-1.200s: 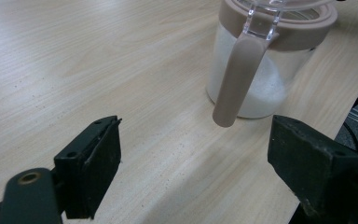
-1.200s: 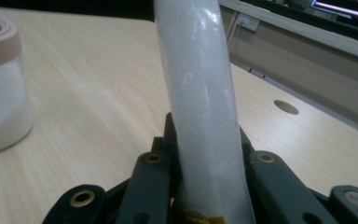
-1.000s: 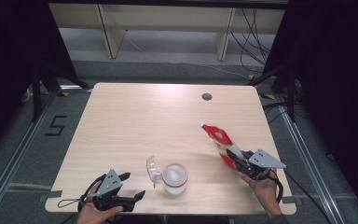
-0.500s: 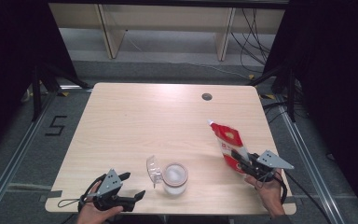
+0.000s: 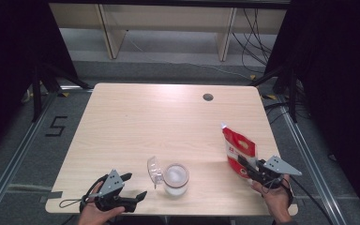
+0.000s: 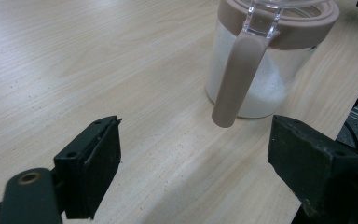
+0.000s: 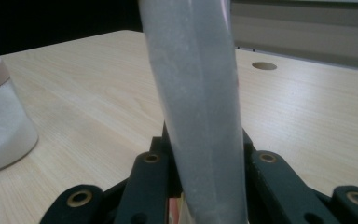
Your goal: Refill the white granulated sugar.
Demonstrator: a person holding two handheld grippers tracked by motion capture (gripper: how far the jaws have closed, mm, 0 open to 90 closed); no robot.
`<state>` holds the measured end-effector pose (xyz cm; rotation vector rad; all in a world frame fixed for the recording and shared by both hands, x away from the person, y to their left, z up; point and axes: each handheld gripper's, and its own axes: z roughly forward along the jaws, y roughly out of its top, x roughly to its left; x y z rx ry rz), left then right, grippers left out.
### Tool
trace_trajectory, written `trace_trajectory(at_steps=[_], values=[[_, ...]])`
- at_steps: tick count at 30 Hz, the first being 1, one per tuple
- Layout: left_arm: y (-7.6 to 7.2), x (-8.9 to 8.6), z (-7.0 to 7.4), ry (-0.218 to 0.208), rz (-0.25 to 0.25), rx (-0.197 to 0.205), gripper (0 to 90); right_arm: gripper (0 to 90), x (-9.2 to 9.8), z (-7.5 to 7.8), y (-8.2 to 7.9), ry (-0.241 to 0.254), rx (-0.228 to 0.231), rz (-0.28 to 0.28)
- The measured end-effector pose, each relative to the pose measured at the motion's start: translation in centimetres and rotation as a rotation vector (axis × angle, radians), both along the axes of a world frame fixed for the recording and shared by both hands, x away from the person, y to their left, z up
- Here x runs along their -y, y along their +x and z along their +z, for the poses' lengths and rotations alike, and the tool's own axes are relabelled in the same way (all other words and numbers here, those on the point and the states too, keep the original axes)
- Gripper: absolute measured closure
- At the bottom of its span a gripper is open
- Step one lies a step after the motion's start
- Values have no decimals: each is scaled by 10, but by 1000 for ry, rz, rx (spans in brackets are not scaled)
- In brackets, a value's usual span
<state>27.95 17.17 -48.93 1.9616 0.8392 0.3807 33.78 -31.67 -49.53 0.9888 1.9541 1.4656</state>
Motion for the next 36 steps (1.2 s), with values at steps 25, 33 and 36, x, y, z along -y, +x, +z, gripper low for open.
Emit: trace_trajectory(at_steps=[25, 33, 36], values=[[1, 3, 2, -17, -2, 2, 168, 638, 11, -5, -14, 101, -116, -90], [1, 5, 5, -23, -6, 5, 166, 475, 10, 0, -26, 125, -127, -148], [0, 6, 5, -31, -6, 2, 166, 381, 10, 6, -32, 116, -114, -173]])
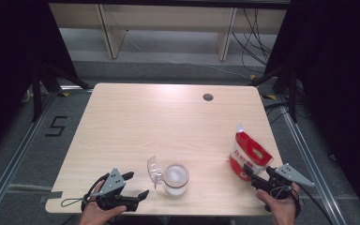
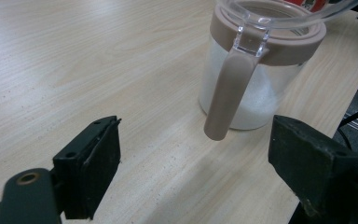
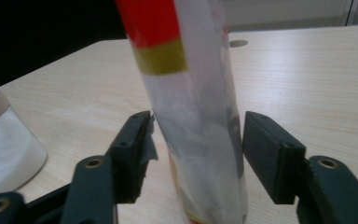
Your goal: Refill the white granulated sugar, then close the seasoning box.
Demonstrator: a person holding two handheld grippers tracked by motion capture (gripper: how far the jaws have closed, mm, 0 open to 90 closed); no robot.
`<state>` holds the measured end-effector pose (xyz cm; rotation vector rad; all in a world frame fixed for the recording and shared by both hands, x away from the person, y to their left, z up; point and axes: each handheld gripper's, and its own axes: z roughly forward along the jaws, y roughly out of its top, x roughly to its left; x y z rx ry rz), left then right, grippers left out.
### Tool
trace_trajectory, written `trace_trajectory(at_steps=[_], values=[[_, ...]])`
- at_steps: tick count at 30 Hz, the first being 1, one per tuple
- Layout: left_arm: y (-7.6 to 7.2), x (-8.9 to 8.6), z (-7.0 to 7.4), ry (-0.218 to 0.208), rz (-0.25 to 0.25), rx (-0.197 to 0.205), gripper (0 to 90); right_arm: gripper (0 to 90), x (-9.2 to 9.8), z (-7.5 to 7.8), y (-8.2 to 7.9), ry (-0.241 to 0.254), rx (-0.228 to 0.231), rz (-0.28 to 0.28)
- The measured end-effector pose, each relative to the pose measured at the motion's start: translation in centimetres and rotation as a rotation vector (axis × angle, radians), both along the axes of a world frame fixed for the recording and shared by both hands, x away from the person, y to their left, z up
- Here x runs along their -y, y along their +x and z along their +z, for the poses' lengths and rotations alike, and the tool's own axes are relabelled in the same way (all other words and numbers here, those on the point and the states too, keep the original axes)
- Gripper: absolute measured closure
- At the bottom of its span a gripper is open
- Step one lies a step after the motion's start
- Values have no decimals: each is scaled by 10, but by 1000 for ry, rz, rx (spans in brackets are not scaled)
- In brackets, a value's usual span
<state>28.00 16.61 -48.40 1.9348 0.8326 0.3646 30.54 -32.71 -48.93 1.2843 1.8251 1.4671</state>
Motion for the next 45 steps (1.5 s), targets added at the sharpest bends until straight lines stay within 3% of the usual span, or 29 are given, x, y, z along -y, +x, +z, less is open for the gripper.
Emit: trace_trajectory(at_steps=[4, 5, 6, 8, 10, 14, 16, 17, 20, 22, 23, 25, 26, 27, 30, 32, 33, 34, 35, 38, 44, 45], values=[[0, 0, 1, -3, 4, -3, 167, 350, 0, 0, -3, -12, 15, -13], [0, 0, 1, -7, 7, -2, 167, 345, -2, 0, -6, 13, -19, -24], [0, 1, 1, -12, 10, -3, 167, 345, 0, 2, -7, -2, -26, -17], [-1, 0, 3, 9, 5, -2, 167, 337, 2, 2, -11, -10, -21, -54], [-2, 1, 2, -9, 6, -7, 170, 333, 3, 3, -14, 10, -34, -48], [-3, 1, 3, -6, -3, -6, 185, 313, 3, 3, -18, -27, -27, -32], [-3, 1, 3, -3, -8, -17, 235, 312, 2, 4, -21, -46, -26, -19], [-3, 0, 3, 0, -9, -18, 299, 306, 2, 4, -25, -37, -35, -29], [-4, 0, 4, -8, -11, -15, 366, 301, 0, 4, -28, -15, -61, -49], [-6, -1, 6, -13, -7, -6, 449, 297, 3, 4, -29, -33, -49, -28], [-7, -2, 6, -12, -12, 2, 570, 290, 0, 4, -31, -30, -45, -51], [-7, -4, 8, 13, -17, 15, 664, 290, -1, 6, -35, -25, -57, -41], [-8, -4, 8, -3, -20, 16, 664, 290, -1, 6, -35, -25, -57, -41], [-9, -5, 9, 5, -11, 39, 759, 290, -1, 5, -35, -34, -28, -32], [-10, -6, 10, 7, -18, 52, 837, 283, 1, 4, -35, -40, -34, -9], [-10, -7, 12, 9, -19, 60, 892, 283, 0, 5, -38, -46, -43, -25], [-12, -5, 12, 1, -23, 56, 894, 281, -3, 6, -42, -29, -69, -43], [-12, -5, 12, 1, -23, 56, 894, 281, -3, 6, -42, -29, -69, -43], [-13, -3, 13, -3, -22, 52, 894, 280, -1, 4, -40, -50, -35, -24], [-13, -3, 13, 6, -33, 55, 894, 279, -1, 5, -42, -62, -54, -18], [-16, 0, 17, -1, -38, 59, 894, 279, -2, 5, -40, -87, -45, -25], [-16, 2, 17, -10, -40, 66, 894, 279, -4, 5, -42, -58, -71, -37]])
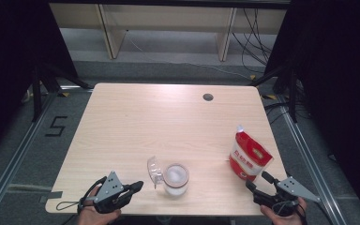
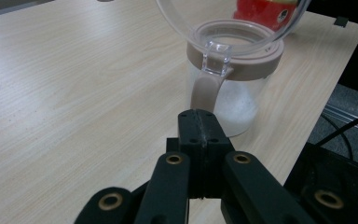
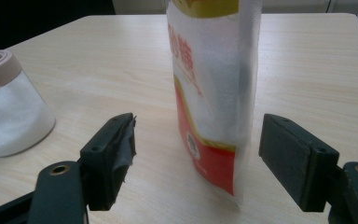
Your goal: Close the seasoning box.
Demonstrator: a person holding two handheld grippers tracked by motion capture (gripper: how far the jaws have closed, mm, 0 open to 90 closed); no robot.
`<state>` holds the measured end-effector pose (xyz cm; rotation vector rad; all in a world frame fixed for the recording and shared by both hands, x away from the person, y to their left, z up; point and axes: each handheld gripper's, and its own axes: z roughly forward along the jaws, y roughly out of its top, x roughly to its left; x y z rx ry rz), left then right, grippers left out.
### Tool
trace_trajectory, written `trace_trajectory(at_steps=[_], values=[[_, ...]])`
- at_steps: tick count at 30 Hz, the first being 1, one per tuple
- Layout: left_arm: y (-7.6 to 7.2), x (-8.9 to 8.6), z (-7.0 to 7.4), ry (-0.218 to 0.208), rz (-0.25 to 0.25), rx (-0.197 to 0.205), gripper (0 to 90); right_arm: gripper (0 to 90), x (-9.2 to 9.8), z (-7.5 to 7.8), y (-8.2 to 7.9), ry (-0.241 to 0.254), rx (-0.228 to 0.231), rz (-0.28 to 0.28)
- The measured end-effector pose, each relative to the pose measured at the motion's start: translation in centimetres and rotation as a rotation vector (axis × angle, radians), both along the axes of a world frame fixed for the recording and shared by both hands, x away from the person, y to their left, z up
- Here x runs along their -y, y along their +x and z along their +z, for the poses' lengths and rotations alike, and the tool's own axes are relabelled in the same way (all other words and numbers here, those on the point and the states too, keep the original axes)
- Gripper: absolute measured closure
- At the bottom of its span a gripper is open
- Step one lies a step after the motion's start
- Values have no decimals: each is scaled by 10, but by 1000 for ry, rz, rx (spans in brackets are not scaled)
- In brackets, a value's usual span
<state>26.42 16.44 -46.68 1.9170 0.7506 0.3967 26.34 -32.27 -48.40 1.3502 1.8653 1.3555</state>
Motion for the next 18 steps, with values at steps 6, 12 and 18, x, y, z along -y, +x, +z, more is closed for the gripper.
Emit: trace_trajectory(at_steps=[6, 12, 18], values=[[0, 3, 3, -6, -1, 1, 894, 275, 4, 0, 2, -34, 17, 33], [3, 6, 9, 12, -6, 12, 894, 269, 0, -1, 1, -20, 19, 4], [8, 6, 16, -15, 4, 17, 894, 272, -1, -1, 3, -60, 33, 26]])
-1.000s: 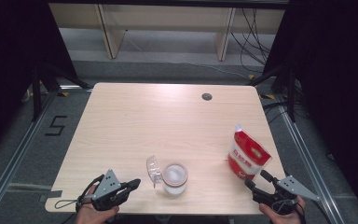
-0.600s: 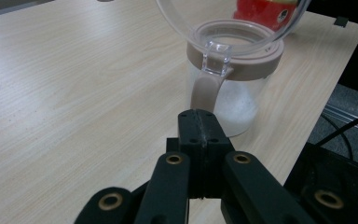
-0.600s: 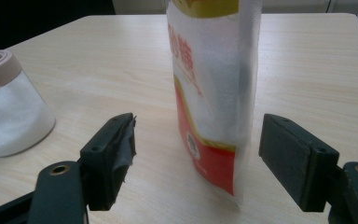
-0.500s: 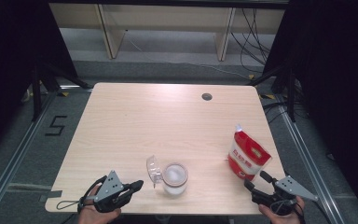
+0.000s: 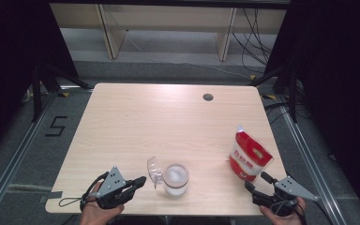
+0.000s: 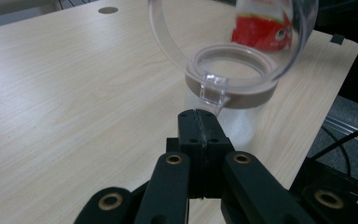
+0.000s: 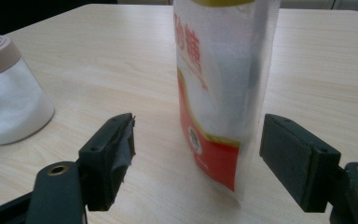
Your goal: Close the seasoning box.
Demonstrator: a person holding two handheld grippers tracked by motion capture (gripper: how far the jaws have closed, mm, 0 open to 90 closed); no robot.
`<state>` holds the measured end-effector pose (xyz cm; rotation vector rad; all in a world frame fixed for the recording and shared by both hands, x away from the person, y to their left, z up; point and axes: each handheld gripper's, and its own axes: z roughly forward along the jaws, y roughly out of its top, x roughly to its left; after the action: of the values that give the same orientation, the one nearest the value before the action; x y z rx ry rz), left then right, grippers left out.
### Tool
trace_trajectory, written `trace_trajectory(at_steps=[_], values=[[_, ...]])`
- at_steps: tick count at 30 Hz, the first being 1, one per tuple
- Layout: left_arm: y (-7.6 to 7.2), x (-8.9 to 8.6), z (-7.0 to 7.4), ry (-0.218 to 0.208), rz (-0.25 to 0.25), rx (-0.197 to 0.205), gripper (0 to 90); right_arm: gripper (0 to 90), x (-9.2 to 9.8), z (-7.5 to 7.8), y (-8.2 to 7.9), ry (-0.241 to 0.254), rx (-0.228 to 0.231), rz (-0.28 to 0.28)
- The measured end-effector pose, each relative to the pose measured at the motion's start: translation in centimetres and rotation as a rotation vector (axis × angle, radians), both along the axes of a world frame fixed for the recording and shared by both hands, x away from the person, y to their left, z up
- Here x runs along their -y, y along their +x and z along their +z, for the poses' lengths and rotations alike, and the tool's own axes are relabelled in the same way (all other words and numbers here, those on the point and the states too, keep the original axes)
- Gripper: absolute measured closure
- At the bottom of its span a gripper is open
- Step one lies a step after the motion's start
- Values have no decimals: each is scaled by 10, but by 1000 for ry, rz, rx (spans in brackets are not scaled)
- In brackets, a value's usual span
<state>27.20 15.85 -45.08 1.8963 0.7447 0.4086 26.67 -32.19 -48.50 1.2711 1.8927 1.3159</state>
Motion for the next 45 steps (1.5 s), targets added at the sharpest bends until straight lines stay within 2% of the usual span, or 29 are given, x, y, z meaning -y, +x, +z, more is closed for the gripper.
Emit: trace_trajectory(at_steps=[2, 3, 4, 5, 7, 9, 11, 12, 13, 14, 15, 16, 18, 19, 21, 22, 23, 24, 29, 31, 32, 35, 38, 40, 43, 44, 45], values=[[-1, 1, 2, 2, 11, 6, 894, 272, 1, 1, 0, -16, -6, -1], [-1, 2, 2, -13, 11, 2, 894, 272, 1, 1, 0, -16, -6, -1], [0, 3, 4, -3, 0, 17, 894, 272, 0, 0, -1, -8, -6, -6], [0, 4, 5, -2, 4, 5, 894, 272, 1, 1, -1, -12, -1, -7], [0, 8, 6, -10, -3, 8, 894, 276, 0, 1, -1, -1, -7, 4], [0, 10, 9, 7, -8, 12, 894, 275, -1, 1, 0, 14, -7, 24], [1, 12, 10, 5, -15, 14, 894, 275, 0, 1, 0, -8, -14, 9], [1, 13, 11, 12, -19, 22, 894, 275, -1, 1, -1, 2, -16, 3], [2, 13, 12, 16, -28, 30, 894, 275, -2, 2, -3, 20, -38, -13], [2, 14, 12, 20, -28, 21, 894, 275, -2, 0, 0, 15, -16, -8], [2, 14, 12, 20, -28, 21, 894, 275, -2, 0, 0, 15, -16, -8], [2, 15, 12, 20, -28, 21, 894, 275, 0, 1, 0, -14, -8, 4], [1, 17, 11, 13, -22, 6, 894, 275, -1, 0, 0, -10, -15, 3], [2, 17, 11, 23, -32, 18, 894, 275, -1, 0, 0, -10, -15, 3], [1, 19, 11, 19, -35, 9, 893, 275, -1, 0, 0, -8, -16, 1], [1, 21, 10, 5, -37, 7, 893, 275, -1, 0, 0, -11, -15, 2], [2, 21, 11, 21, -44, 21, 893, 275, -1, 0, 0, -10, -14, 2], [2, 22, 11, 27, -43, 14, 893, 275, -1, 0, 0, -9, -17, -1], [2, 25, 11, 24, -50, 17, 892, 276, -1, 1, 0, -7, -18, 1], [2, 27, 11, 25, -55, 15, 892, 275, -1, 1, 0, -15, -11, 8], [1, 29, 10, 12, -48, 4, 892, 275, 0, 1, 1, -32, 16, 9], [1, 29, 11, 14, -50, 6, 891, 275, 0, 1, 1, -34, 14, 9], [3, 27, 11, 30, -71, 29, 874, 275, 0, 1, 2, -35, 15, 12], [3, 29, 9, 6, -62, 13, 865, 275, 0, 1, 2, -33, 14, 12], [3, 29, 10, 28, -72, 19, 854, 275, -1, 1, 2, -36, 12, 13], [2, 30, 9, 15, -63, 9, 851, 275, -1, 1, 2, -40, 19, 14], [3, 30, 9, 20, -74, 22, 840, 275, -1, 1, 2, -39, 18, 13]])
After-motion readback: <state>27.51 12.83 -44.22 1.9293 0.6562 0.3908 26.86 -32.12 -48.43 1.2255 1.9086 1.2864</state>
